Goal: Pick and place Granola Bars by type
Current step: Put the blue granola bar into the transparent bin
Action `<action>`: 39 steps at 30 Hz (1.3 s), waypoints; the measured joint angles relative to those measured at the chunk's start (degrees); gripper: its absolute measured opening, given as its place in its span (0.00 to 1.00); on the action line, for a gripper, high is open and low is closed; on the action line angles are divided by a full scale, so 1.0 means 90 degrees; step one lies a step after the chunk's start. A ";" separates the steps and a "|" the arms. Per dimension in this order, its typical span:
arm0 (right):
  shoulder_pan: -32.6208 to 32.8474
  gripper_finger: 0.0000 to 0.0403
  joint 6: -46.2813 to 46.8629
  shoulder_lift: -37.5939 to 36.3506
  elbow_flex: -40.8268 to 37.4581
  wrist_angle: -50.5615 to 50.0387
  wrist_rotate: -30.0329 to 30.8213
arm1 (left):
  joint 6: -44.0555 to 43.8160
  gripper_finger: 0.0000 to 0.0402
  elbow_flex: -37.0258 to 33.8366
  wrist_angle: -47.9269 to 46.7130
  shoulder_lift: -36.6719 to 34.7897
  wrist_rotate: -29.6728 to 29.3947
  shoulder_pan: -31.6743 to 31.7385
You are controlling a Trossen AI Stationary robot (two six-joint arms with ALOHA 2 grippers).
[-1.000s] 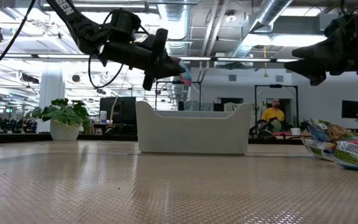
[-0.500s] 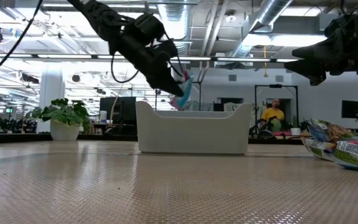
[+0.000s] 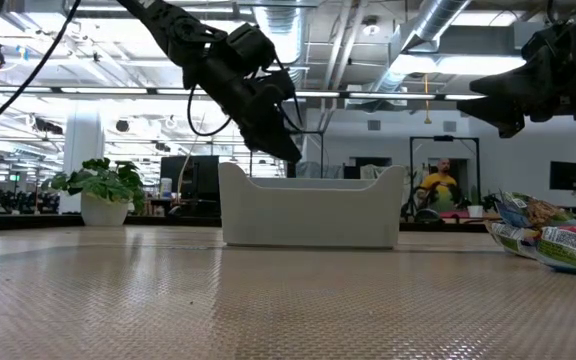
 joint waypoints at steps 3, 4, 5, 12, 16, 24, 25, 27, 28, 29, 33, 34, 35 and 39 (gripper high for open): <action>0.0001 0.59 0.0001 0.0000 0.0000 0.0000 0.0000 | -0.0076 0.39 0.0000 0.0026 0.0000 -0.0005 -0.0006; -0.0001 0.59 -0.0001 0.0000 0.0000 0.0002 0.0000 | -0.0140 0.40 0.0000 0.0065 0.0000 -0.0002 -0.0006; -0.0001 0.59 -0.0001 0.0000 0.0000 0.0000 0.0000 | -0.0235 0.40 0.0000 0.0116 0.0000 -0.0002 -0.0011; 0.0001 0.59 -0.0001 0.0000 0.0000 0.0000 0.0000 | -0.1196 0.41 -0.0517 0.1141 -0.0570 0.0027 -0.0021; -0.0001 0.59 -0.0001 0.0000 0.0000 0.0000 0.0002 | -0.1367 0.42 -0.1806 0.2722 -0.1242 -0.0134 -0.0197; 0.0001 0.59 -0.0001 0.0000 0.0002 -0.0002 -0.0003 | -0.2464 0.42 -0.4056 0.4619 -0.2570 -0.1600 -0.0670; 0.0001 0.59 -0.0001 0.0000 0.0000 0.0000 -0.0002 | -0.2522 0.42 -0.4298 0.4562 -0.2815 -0.1589 -0.0675; 0.0001 0.59 -0.0001 0.0000 0.0000 0.0000 -0.0001 | -0.2525 0.42 -0.4685 0.4544 -0.3222 -0.1451 -0.0709; -0.0001 0.59 -0.0001 0.0000 0.0001 0.0000 -0.0005 | -0.2474 0.42 -0.4925 0.4488 -0.3461 -0.1349 -0.0722; 0.0000 0.59 -0.0001 0.0000 0.0000 -0.0001 -0.0011 | -0.2419 0.42 -0.5121 0.4439 -0.3670 -0.1240 -0.0755; 0.0001 0.59 0.0000 0.0005 0.0001 0.0000 -0.0002 | -0.2328 0.42 -0.5878 0.4252 -0.4561 -0.0825 -0.0933; 0.0001 0.59 -0.0001 -0.0002 0.0000 0.0001 -0.0007 | -0.2332 0.42 -0.6056 0.4198 -0.4769 -0.0795 -0.0977; 0.0001 0.59 -0.0001 0.0002 0.0002 0.0001 -0.0006 | -0.2333 0.42 -0.6194 0.4196 -0.4967 -0.0753 -0.1031; 0.0001 0.59 0.0000 0.0001 0.0001 0.0000 -0.0003 | -0.2306 0.42 -0.6712 0.4060 -0.5713 -0.0667 -0.1218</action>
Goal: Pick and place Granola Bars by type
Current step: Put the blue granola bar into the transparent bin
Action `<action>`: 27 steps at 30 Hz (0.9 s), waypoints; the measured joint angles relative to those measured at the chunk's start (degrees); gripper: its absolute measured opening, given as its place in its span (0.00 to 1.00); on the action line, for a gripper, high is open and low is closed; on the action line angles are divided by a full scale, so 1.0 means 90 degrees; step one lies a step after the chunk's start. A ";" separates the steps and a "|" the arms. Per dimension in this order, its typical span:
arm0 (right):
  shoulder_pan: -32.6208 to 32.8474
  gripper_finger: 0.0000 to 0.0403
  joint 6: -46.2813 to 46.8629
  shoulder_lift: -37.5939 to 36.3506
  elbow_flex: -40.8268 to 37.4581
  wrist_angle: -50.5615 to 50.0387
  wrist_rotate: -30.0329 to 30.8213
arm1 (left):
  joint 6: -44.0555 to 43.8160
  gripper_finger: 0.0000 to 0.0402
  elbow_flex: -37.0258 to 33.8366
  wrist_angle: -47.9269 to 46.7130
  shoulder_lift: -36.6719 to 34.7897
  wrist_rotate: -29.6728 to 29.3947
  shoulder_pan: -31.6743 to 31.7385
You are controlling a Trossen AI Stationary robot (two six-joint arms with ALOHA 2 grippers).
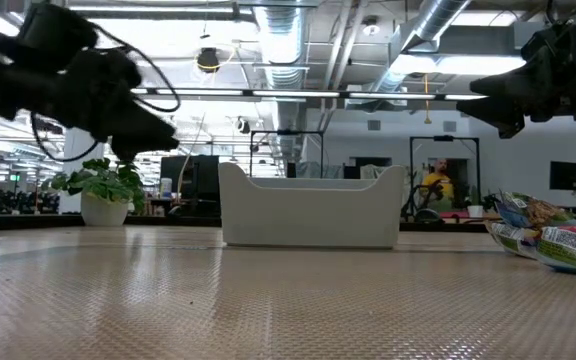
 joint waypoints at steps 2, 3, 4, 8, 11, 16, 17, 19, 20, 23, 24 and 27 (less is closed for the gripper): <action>0.0000 0.59 -0.0001 0.0001 0.0001 0.0000 -0.0002 | 0.0002 0.42 -0.0186 -0.0032 -0.0332 -0.0008 -0.0052; 0.0000 0.59 0.0000 -0.0002 -0.0001 0.0000 0.0000 | 0.0005 0.42 -0.0269 -0.0101 -0.0513 -0.0008 -0.0081; 0.0000 0.59 -0.0001 -0.0002 -0.0001 0.0001 -0.0002 | 0.0007 0.42 -0.0343 -0.0155 -0.0670 -0.0008 -0.0096; 0.0000 0.59 -0.0001 -0.0003 -0.0001 0.0000 0.0000 | 0.0161 0.42 -0.0459 -0.0563 -0.1270 -0.0014 -0.0159; 0.0000 0.59 -0.0001 -0.0001 0.0000 0.0000 0.0000 | 0.0534 0.42 -0.0459 -0.1040 -0.1767 -0.0008 -0.0168; 0.0000 0.59 -0.0001 -0.0001 -0.0001 0.0000 0.0000 | 0.0991 0.42 -0.0462 -0.1692 -0.2672 -0.0167 -0.0168; 0.0000 0.59 -0.0001 -0.0001 0.0000 0.0000 0.0000 | 0.0996 0.42 -0.0462 -0.1866 -0.2871 -0.0192 -0.0168; 0.0000 0.59 -0.0001 -0.0001 0.0001 0.0000 0.0000 | 0.0983 0.42 -0.0462 -0.2199 -0.3256 -0.0235 -0.0168; 0.0000 0.59 -0.0001 -0.0001 0.0001 0.0000 0.0000 | 0.0972 0.42 -0.0462 -0.2326 -0.3437 -0.0284 -0.0168; 0.0000 0.59 -0.0001 -0.0001 0.0000 0.0000 0.0000 | 0.0840 0.42 -0.0464 -0.2594 -0.3914 -0.0466 -0.0170; 0.0000 0.59 0.0000 -0.0001 0.0001 0.0000 0.0000 | 0.0790 0.42 -0.0466 -0.2701 -0.4062 -0.0538 -0.0170; 0.0000 0.59 -0.0001 -0.0001 0.0000 0.0000 0.0000 | 0.0745 0.42 -0.0468 -0.3091 -0.4494 -0.0651 -0.0170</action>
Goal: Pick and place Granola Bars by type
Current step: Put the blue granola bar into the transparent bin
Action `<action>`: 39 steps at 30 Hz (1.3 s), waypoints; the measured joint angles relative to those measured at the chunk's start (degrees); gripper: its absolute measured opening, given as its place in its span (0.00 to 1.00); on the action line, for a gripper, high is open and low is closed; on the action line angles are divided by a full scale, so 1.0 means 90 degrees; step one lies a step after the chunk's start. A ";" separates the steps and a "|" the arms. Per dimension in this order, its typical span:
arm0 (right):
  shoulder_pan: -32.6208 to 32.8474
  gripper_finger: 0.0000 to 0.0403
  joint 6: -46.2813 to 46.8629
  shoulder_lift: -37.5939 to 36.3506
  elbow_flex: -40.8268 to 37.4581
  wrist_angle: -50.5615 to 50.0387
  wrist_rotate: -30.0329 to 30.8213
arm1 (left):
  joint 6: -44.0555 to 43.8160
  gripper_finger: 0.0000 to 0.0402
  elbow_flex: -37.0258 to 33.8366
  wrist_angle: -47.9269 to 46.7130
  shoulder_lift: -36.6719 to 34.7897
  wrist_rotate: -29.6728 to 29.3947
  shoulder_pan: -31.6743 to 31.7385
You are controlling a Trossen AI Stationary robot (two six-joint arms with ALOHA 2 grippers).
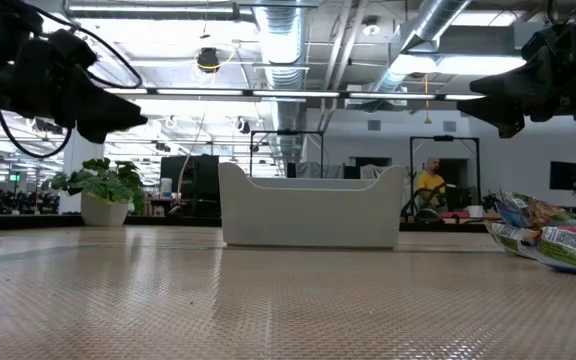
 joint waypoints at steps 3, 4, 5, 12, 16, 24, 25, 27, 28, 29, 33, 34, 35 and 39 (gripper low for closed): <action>0.0000 0.59 0.0000 0.0000 -0.0001 0.0000 0.0000 | -0.0120 0.42 -0.0001 0.0007 -0.0256 -0.0049 0.0000; 0.0000 0.59 0.0000 0.0000 0.0000 0.0000 0.0000 | -0.0121 0.42 -0.0001 0.0005 -0.0325 -0.0049 0.0000; -0.0001 0.59 0.0000 0.0000 -0.0001 0.0000 0.0000 | -0.0124 0.42 -0.0004 0.0004 -0.0381 -0.0046 0.0000; 0.0000 0.59 0.0000 0.0000 0.0000 0.0000 0.0000 | -0.0110 0.42 -0.0008 0.0005 -0.0761 -0.0044 0.0000; 0.0000 0.59 0.0000 0.0000 -0.0001 0.0000 0.0000 | -0.0103 0.42 -0.0011 0.0002 -0.0760 -0.0044 0.0000; 0.0000 0.59 0.0000 0.0000 -0.0001 0.0000 0.0000 | -0.0019 0.42 -0.0013 0.0002 -0.0743 -0.0044 0.0000; 0.0000 0.59 0.0000 0.0000 -0.0001 0.0000 0.0000 | -0.0013 0.42 -0.0013 0.0002 -0.0743 -0.0043 0.0000; 0.0000 0.59 0.0000 0.0000 -0.0001 0.0000 0.0000 | 0.0050 0.42 -0.0013 0.0002 -0.0743 -0.0044 0.0000; 0.0000 0.59 0.0000 0.0000 0.0000 0.0000 0.0000 | 0.0066 0.42 -0.0016 0.0002 -0.0743 -0.0041 0.0000; 0.0000 0.59 0.0000 0.0000 -0.0001 0.0000 0.0000 | 0.0066 0.42 -0.0016 0.0002 -0.0743 -0.0041 0.0000; 0.0000 0.59 0.0000 0.0000 -0.0001 0.0000 0.0000 | 0.0034 0.42 -0.0016 0.0001 -0.0743 -0.0041 0.0000; 0.0000 0.59 0.0000 0.0000 -0.0001 0.0000 0.0000 | 0.0037 0.42 -0.0016 0.0002 -0.0743 -0.0041 0.0000; 0.0000 0.59 0.0000 0.0000 -0.0001 0.0000 0.0000 | 0.0064 0.42 -0.0016 0.0002 -0.0743 -0.0041 0.0000; 0.0000 0.59 0.0000 0.0000 -0.0001 0.0000 0.0000 | 0.0090 0.42 -0.0016 0.0000 -0.0743 -0.0041 0.0000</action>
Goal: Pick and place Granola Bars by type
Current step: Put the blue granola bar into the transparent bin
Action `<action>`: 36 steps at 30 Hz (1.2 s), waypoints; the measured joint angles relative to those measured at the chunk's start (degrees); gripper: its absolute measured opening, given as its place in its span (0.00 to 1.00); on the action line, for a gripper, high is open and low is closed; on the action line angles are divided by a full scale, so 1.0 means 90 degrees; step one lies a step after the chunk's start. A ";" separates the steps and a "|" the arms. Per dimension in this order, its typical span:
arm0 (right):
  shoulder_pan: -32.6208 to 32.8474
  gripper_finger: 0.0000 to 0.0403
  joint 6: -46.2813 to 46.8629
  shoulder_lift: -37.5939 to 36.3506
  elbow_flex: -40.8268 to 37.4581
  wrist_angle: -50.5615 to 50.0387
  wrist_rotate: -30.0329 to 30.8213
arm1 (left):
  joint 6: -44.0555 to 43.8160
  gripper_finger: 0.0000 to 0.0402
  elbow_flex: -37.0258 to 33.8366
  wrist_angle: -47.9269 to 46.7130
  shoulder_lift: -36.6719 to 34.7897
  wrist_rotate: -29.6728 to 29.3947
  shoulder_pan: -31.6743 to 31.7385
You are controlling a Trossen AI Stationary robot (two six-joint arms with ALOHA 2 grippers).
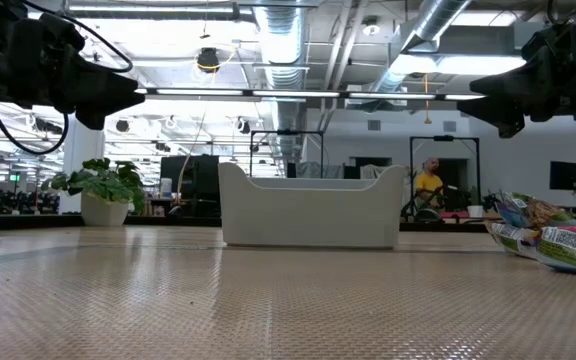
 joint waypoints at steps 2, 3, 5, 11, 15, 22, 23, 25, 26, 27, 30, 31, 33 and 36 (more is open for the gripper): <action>0.0000 0.59 0.0000 0.0000 0.0000 0.0000 0.0000 | -0.0023 0.42 0.0000 0.0000 0.0000 0.0000 0.0000; 0.0000 0.59 0.0001 0.0000 0.0000 0.0000 0.0000 | -0.0041 0.42 0.0000 0.0000 0.0000 0.0000 0.0000; 0.0000 0.59 0.0268 0.0000 0.0002 0.0005 -0.0018 | -0.0045 0.42 0.0000 0.0000 0.0000 0.0000 0.0000; 0.0000 0.59 0.4867 0.0124 0.0295 -0.0198 -0.0381 | 0.0076 0.42 0.0000 0.0000 0.0000 0.0002 0.0000; 0.0002 0.59 0.6599 0.0519 0.0875 -0.1205 -0.0669 | 0.0070 0.42 0.0000 0.0000 0.0000 0.0002 0.0000; 0.0438 0.59 0.4871 0.2410 0.2289 -0.2440 -0.0811 | 0.0085 0.42 0.0000 0.0000 0.0000 0.0002 0.0000; 0.0557 0.59 0.4538 0.2771 0.2541 -0.2554 -0.0813 | 0.0089 0.42 0.0000 0.0000 0.0000 0.0002 0.0000; 0.0823 0.59 0.4099 0.3434 0.2999 -0.3015 -0.0814 | 0.0143 0.42 0.0000 0.0000 0.0000 0.0002 0.0000; 0.0964 0.59 0.3926 0.3749 0.3212 -0.3271 -0.0815 | 0.0146 0.42 0.0000 0.0000 0.0001 0.0002 -0.0001; 0.1103 0.59 0.3720 0.4044 0.3401 -0.3468 -0.0816 | 0.0142 0.42 0.0000 0.0000 0.0002 0.0002 0.0000; 0.1582 0.59 0.2890 0.4857 0.3828 -0.3840 -0.0816 | 0.0066 0.42 -0.0002 0.0000 0.0000 0.0002 -0.0002; 0.1746 0.59 0.2580 0.5079 0.3908 -0.3930 -0.0818 | 0.0066 0.42 0.0000 -0.0002 0.0002 0.0002 -0.0002; 0.2037 0.59 0.2033 0.5433 0.4015 -0.4009 -0.0817 | 0.0117 0.42 0.0000 0.0000 0.0001 0.0002 -0.0001; 0.2421 0.59 0.1563 0.5796 0.4051 -0.4119 -0.0816 | 0.0162 0.42 0.0000 0.0000 0.0002 0.0002 0.0000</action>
